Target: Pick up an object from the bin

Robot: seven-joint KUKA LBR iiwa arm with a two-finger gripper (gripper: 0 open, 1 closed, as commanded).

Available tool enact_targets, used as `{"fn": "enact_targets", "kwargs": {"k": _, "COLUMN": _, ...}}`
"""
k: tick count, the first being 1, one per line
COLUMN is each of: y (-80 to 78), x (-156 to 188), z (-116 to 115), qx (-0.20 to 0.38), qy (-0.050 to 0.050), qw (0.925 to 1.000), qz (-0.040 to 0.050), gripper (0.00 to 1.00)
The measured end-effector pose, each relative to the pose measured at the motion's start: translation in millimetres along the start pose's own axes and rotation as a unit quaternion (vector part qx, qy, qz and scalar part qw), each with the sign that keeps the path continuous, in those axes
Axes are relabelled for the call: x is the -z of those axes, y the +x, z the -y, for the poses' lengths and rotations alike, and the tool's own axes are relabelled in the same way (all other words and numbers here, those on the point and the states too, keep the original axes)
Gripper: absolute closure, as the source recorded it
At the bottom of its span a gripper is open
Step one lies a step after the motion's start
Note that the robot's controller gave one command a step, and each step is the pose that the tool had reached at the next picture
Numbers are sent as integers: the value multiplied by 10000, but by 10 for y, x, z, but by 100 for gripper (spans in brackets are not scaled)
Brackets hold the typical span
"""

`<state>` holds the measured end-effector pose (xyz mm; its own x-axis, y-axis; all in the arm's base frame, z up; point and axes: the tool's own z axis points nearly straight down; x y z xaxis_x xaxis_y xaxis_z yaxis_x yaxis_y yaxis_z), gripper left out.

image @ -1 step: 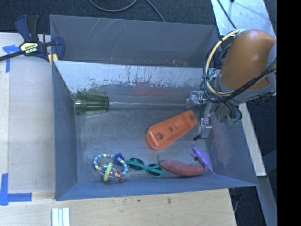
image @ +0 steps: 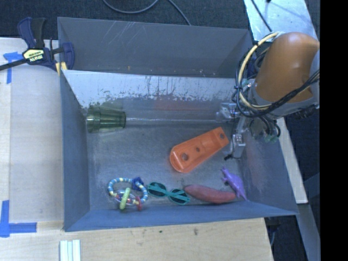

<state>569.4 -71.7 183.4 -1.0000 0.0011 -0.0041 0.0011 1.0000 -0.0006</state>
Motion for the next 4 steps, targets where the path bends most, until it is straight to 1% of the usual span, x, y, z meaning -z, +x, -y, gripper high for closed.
{"fn": "enact_targets", "kwargs": {"k": 1, "y": -206, "x": -524, "z": 44, "qx": 531, "qy": 0, "qw": 9986, "qz": 1, "gripper": 0}}
{"fn": "enact_targets", "kwargs": {"k": 2, "y": -409, "x": -624, "z": 110, "qx": 1275, "qy": 0, "qw": 9918, "qz": 9, "gripper": 0}}
{"fn": "enact_targets", "kwargs": {"k": 3, "y": -459, "x": -399, "z": 20, "qx": 1452, "qy": 6, "qw": 9894, "qz": 40, "gripper": 0}}
{"fn": "enact_targets", "kwargs": {"k": 4, "y": -487, "x": -1021, "z": -49, "qx": 2590, "qy": 10, "qw": 9659, "qz": 35, "gripper": 0}}
